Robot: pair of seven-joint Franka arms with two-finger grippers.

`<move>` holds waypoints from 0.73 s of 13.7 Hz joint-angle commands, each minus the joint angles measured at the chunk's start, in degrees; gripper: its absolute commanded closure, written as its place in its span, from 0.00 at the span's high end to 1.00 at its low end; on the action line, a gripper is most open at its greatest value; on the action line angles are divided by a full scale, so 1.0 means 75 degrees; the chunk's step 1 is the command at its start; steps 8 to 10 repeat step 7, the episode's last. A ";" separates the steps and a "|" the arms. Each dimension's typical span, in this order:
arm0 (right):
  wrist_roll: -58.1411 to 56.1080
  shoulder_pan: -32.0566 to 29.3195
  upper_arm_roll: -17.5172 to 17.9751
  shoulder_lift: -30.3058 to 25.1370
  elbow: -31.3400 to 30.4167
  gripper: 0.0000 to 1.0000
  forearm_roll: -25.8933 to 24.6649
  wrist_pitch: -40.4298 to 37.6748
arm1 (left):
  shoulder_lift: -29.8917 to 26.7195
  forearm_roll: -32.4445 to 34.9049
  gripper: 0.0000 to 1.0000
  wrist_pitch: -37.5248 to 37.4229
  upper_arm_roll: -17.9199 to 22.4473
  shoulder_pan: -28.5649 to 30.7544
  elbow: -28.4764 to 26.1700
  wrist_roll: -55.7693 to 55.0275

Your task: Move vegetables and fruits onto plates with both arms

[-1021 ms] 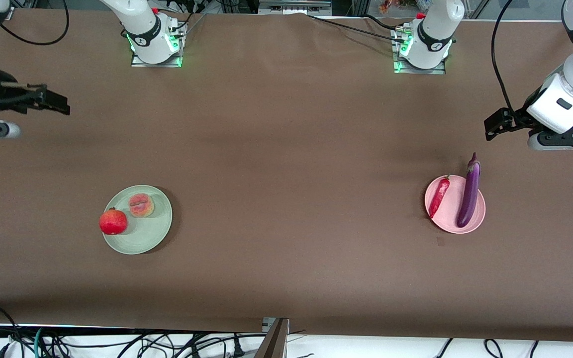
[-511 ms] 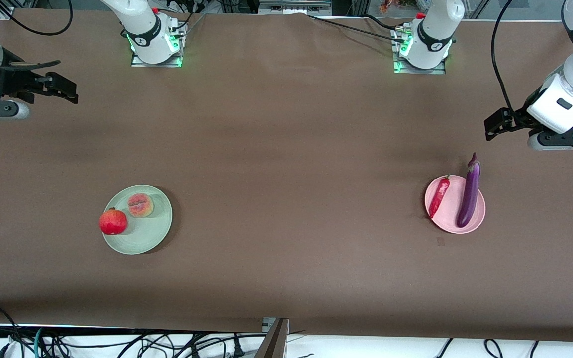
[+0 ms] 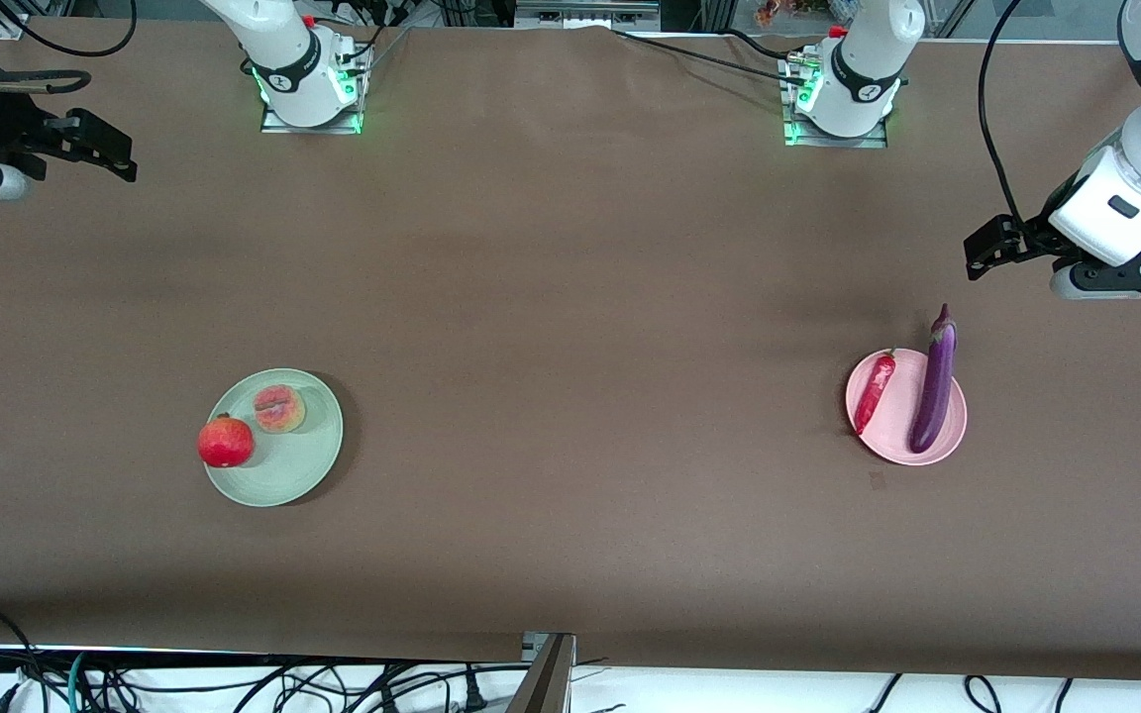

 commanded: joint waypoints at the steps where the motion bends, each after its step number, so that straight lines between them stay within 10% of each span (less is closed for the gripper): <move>1: 0.0011 -0.0134 -0.0063 0.0082 0.0108 1.00 -0.0057 -0.0145 | 0.0071 -0.0164 1.00 -0.0146 0.0043 -0.0038 0.0209 -0.0031; 10: -0.0024 -0.0075 -0.0028 0.0340 0.0379 1.00 -0.0069 -0.0180 | 0.0071 -0.0176 1.00 -0.0181 0.0031 -0.0050 0.0209 -0.0031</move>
